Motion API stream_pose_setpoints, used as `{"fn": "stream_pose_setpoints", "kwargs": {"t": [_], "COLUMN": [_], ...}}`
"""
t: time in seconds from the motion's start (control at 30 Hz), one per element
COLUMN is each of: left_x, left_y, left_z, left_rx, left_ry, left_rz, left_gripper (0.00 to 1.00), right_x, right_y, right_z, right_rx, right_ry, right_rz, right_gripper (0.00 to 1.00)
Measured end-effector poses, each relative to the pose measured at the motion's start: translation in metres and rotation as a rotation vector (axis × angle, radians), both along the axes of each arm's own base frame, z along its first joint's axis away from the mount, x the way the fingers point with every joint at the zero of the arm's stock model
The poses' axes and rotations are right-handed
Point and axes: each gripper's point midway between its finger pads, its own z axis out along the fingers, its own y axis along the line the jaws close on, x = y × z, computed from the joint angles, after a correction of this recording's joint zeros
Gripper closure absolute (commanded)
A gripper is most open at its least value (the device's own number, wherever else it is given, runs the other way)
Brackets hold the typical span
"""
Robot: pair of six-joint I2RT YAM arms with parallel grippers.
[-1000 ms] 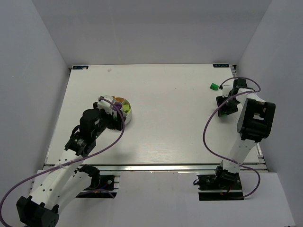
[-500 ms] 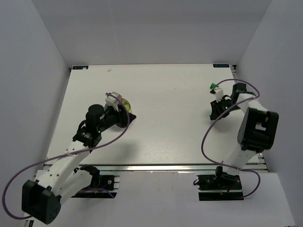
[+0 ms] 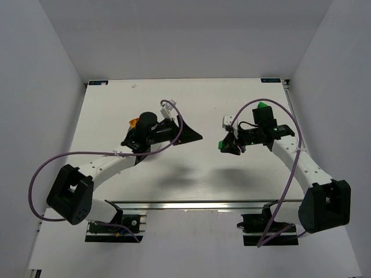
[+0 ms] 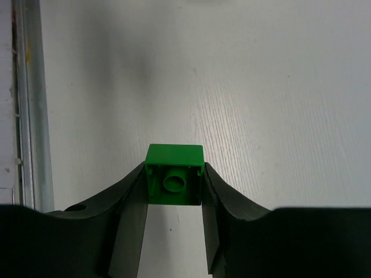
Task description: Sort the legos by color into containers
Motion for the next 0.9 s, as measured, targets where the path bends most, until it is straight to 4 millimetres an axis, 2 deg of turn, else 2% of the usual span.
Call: {"fn": "stream_pose_setpoints", "kwargs": {"t": [0.1,0.17,0.23,0.4,0.53,0.63,0.67,0.77,0.8,0.83,0.9], "left_x": [-0.002,-0.004,-0.006,-0.011,-0.01,-0.009,-0.008,-0.007,-0.007,-0.006,-0.005], "left_y": [-0.02,-0.032,-0.041,-0.055,-0.062,-0.065,-0.066,-0.066,-0.066,-0.066,-0.067], "left_z": [0.018,0.021,0.015,-0.014,-0.023,-0.02,-0.019,-0.023,-0.025,-0.028,-0.033], "left_rx": [-0.03,-0.034,-0.022,0.056,0.114,0.137,0.143,0.165,0.173,0.185,0.199], "left_ry": [-0.014,-0.01,0.009,0.087,0.109,0.098,0.094,0.094,0.095,0.097,0.107], "left_rz": [-0.022,-0.037,-0.044,-0.037,-0.013,0.005,0.011,0.028,0.033,0.037,0.042], "left_gripper": [0.22,0.22,0.22,0.23,0.25,0.3,0.37,0.46,0.55,0.6,0.65], "right_x": [-0.004,-0.006,-0.008,-0.009,-0.008,-0.008,-0.007,-0.007,-0.006,-0.007,-0.005], "right_y": [0.016,0.026,0.035,0.047,0.051,0.051,0.051,0.051,0.051,0.051,0.049], "right_z": [0.004,0.006,0.008,0.011,0.01,0.011,0.012,0.016,0.017,0.017,0.017], "right_rx": [0.011,0.016,0.018,0.013,-0.003,-0.015,-0.017,-0.02,-0.022,-0.024,-0.033], "right_ry": [-0.012,-0.021,-0.031,-0.045,-0.054,-0.062,-0.069,-0.091,-0.097,-0.099,-0.111], "right_rz": [0.032,0.047,0.059,0.059,0.042,0.028,0.025,0.016,0.011,0.008,-0.008], "right_gripper": [0.92,0.91,0.91,0.91,0.91,0.91,0.91,0.91,0.9,0.9,0.88]}}
